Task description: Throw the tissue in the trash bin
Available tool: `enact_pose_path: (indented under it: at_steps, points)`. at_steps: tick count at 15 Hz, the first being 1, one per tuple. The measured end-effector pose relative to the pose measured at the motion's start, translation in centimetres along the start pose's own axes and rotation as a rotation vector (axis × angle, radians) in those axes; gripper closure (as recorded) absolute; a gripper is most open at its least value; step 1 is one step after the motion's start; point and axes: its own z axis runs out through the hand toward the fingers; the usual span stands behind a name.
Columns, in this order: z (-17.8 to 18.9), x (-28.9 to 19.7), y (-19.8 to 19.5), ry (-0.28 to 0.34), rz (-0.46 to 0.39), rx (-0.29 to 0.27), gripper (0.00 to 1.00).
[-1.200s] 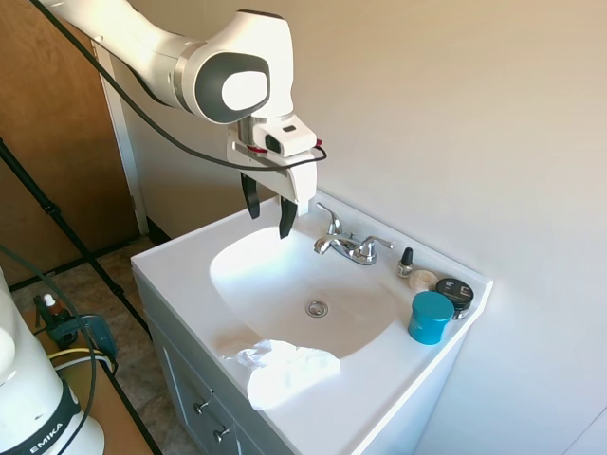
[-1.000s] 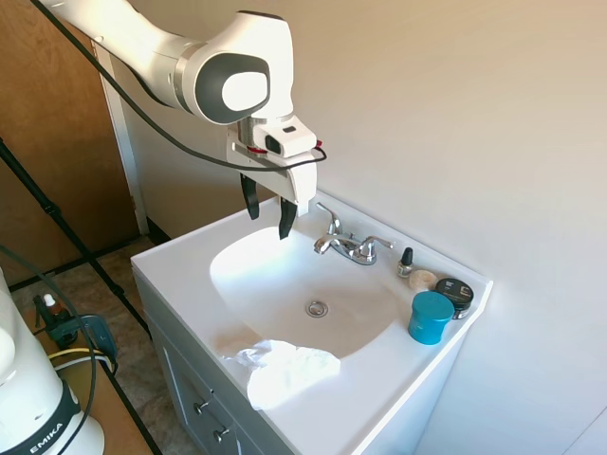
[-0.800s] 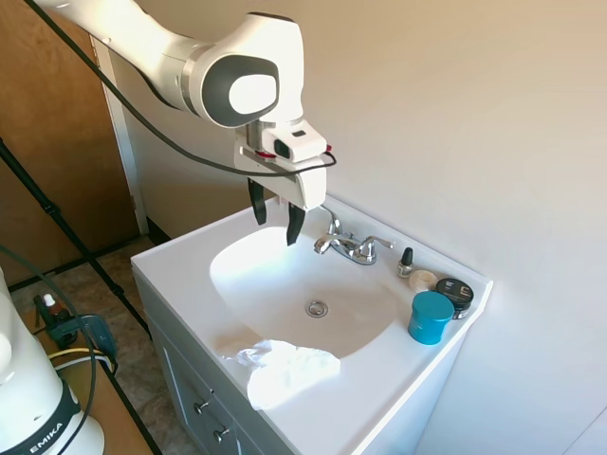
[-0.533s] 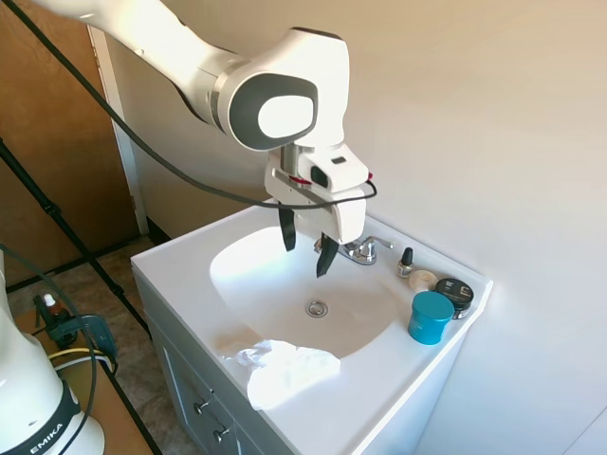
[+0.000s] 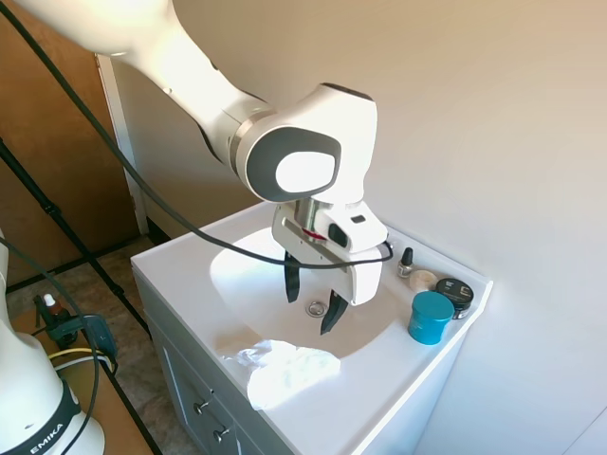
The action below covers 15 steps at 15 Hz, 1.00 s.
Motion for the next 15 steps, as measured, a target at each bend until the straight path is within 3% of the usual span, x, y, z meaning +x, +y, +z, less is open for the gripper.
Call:
enact_pose_path:
  at_steps: [13, 14, 15]
  points:
    - [5.1, -1.3, 2.0, -0.022, -0.013, -0.038, 0.00]
    - [5.6, -1.2, 1.9, -0.025, -0.015, -0.040, 1.00]
    - [6.0, -1.2, 1.8, -0.025, -0.017, -0.041, 1.00]
